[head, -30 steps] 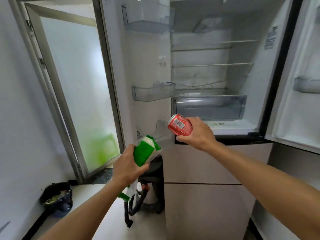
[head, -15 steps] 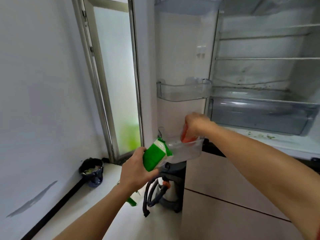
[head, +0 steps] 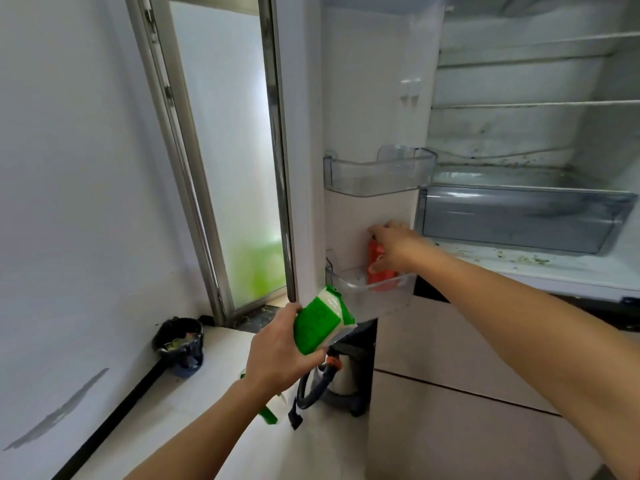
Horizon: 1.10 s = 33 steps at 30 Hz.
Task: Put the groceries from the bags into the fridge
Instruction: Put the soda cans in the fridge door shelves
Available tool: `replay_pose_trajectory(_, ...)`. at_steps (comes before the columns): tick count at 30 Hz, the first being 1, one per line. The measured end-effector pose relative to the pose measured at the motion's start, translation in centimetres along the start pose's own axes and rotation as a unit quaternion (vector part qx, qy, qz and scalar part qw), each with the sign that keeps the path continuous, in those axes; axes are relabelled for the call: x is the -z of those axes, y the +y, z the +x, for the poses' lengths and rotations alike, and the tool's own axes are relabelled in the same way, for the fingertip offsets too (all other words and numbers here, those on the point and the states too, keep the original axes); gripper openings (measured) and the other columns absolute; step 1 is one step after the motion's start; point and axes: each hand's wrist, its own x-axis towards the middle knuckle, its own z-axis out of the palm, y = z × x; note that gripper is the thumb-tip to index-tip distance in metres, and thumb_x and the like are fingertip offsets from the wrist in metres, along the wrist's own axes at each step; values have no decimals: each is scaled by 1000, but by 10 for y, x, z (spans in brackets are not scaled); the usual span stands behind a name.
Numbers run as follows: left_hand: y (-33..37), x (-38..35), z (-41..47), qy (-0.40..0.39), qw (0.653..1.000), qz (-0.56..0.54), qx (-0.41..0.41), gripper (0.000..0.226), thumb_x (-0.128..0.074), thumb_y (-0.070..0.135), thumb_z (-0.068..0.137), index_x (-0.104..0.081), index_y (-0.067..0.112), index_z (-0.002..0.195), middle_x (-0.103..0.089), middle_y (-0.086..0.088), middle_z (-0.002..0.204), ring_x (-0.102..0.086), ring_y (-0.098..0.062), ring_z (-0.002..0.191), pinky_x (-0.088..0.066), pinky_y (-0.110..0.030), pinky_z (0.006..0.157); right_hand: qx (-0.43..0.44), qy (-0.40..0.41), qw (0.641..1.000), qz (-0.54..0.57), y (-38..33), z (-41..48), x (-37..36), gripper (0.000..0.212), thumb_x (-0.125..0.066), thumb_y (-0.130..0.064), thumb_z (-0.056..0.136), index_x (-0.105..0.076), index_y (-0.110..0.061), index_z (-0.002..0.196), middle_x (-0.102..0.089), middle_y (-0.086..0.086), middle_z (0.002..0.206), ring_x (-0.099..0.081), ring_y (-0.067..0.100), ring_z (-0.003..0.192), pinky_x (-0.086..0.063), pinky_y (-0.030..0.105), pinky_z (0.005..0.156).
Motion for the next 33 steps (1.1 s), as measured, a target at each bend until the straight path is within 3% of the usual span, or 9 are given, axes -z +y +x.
replay_pose_trajectory(2, 1, -3, -3, -13, 1000, -21, -13, 70, -75, 56, 63, -44, 28, 120, -54, 13, 93, -55, -7, 77, -45, -14, 61, 0, 51, 998, 31, 9, -12, 5, 74, -72, -45, 79, -38, -25, 142, -45, 8, 136, -45, 28, 123, -44, 40, 92)
replay_pose_trajectory(6, 17, -24, -4, -41, 997, -58, -41, 66, -74, 56, 62, -42, 33, 115, -56, 13, 94, -55, -4, 77, -48, -15, 61, -39, 149, 987, 40, 37, -43, 18, 53, -59, -43, 90, -46, -22, 137, -52, 6, 133, -51, 27, 119, -47, 41, 88)
replay_pose_trajectory(9, 44, -47, 0, -72, 992, -86, -57, 64, -77, 51, 62, -41, 34, 113, -53, 15, 94, -53, -3, 79, -44, -12, 62, -77, 149, 986, 24, 72, -67, 23, 46, -56, -40, 92, -49, -21, 133, -55, 4, 129, -52, 25, 116, -47, 40, 87)
replay_pose_trajectory(15, 130, -103, 37, -113, 977, -154, -98, 61, -70, 61, 62, -39, 38, 109, -56, 16, 98, -56, -2, 84, -54, -30, 72, -170, 153, 973, 15, 173, -101, 36, 47, -57, -42, 91, -49, -21, 133, -58, 4, 128, -55, 25, 114, -49, 40, 87)
replay_pose_trajectory(18, 183, -132, 68, -135, 959, -243, -64, 62, -71, 65, 66, -43, 34, 111, -58, 14, 101, -57, -2, 89, -54, -31, 74, -191, 157, 969, 7, 227, -102, 45, 48, -58, -39, 90, -51, -20, 133, -58, 5, 130, -56, 27, 115, -48, 39, 87)
replay_pose_trajectory(22, 248, -169, 133, -135, 944, -300, 2, 54, -72, 55, 74, -46, 26, 111, -59, 10, 103, -58, -5, 91, -49, -28, 75, -191, 157, 969, -8, 300, -87, 57, 49, -58, -40, 89, -51, -21, 134, -57, 4, 132, -55, 26, 117, -49, 40, 90)
replay_pose_trajectory(24, 273, -185, 176, -131, 941, -310, 41, 53, -74, 49, 75, -44, 24, 111, -59, 6, 105, -60, -11, 91, -50, -33, 79, -186, 152, 971, -18, 334, -74, 62, 48, -58, -40, 90, -51, -22, 133, -57, 3, 133, -54, 26, 119, -49, 39, 90)
replay_pose_trajectory(27, 298, -203, 241, -100, 953, -271, 93, 53, -76, 41, 69, -43, 21, 106, -58, -2, 103, -60, -21, 90, -53, -42, 84, -170, 145, 974, -24, 375, -53, 67, 45, -58, -41, 91, -51, -22, 132, -56, 5, 133, -54, 27, 118, -47, 39, 89)
replay_pose_trajectory(33, 320, -209, 348, -62, 977, -166, 116, 61, -81, 40, 65, -48, 12, 108, -57, -10, 106, -58, -29, 94, -48, -36, 79, -124, 146, 981, -16, 410, 1, 63, 44, -56, -42, 91, -53, -22, 131, -56, 6, 131, -55, 28, 116, -48, 39, 88)
